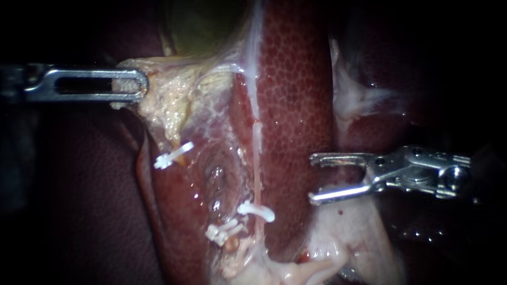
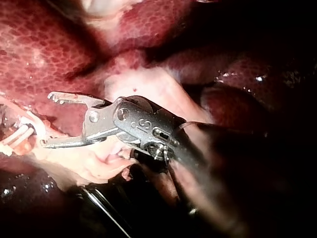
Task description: Going back first clip right tube
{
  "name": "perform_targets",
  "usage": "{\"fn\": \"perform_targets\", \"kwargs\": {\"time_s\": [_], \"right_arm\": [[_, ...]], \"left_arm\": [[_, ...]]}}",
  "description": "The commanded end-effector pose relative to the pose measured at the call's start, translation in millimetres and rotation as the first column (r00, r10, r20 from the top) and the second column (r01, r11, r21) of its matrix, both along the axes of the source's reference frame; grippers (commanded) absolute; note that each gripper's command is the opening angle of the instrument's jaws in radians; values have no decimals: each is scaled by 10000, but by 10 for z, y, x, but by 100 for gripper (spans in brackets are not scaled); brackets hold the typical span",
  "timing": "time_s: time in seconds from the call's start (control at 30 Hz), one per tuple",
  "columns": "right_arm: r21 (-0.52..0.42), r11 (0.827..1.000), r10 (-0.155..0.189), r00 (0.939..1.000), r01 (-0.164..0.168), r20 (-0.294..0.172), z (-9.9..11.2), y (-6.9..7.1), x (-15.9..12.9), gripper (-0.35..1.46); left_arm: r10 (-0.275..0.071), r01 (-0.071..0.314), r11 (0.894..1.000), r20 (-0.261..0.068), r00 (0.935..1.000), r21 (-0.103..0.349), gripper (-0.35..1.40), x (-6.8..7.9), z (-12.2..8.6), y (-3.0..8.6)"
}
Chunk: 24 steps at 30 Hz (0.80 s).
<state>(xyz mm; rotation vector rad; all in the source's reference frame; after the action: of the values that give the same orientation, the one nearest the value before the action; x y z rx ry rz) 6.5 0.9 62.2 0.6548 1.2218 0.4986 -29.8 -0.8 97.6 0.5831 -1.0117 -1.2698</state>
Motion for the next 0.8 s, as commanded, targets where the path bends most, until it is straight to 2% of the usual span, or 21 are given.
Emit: {"fn": "perform_targets", "kwargs": {"time_s": [0.03, 0.2, 0.6, 0.8], "right_arm": [[-78, 10000, -2, 10000, 2, -47, -4, 3, 0, 60], [-512, 9987, -56, 9997, 44, -227, -25, 13, 0, 60], [-812, 9966, -197, 9971, 137, -736, -64, 18, 3, 60], [-862, 9962, -177, 9965, 106, -813, -75, 22, 4, 60]], "left_arm": [[-2, 2, 10000, -6, 10000, -1, -35, -1, 1, 0], [-5, 5, 10000, -8, 10000, -4, -35, -1, 1, 0], [-10, 10, 10000, -12, 10000, -8, -35, -2, 1, -1], [-22, 22, 10000, -24, 10000, -27, -35, -4, 4, -2]]}}
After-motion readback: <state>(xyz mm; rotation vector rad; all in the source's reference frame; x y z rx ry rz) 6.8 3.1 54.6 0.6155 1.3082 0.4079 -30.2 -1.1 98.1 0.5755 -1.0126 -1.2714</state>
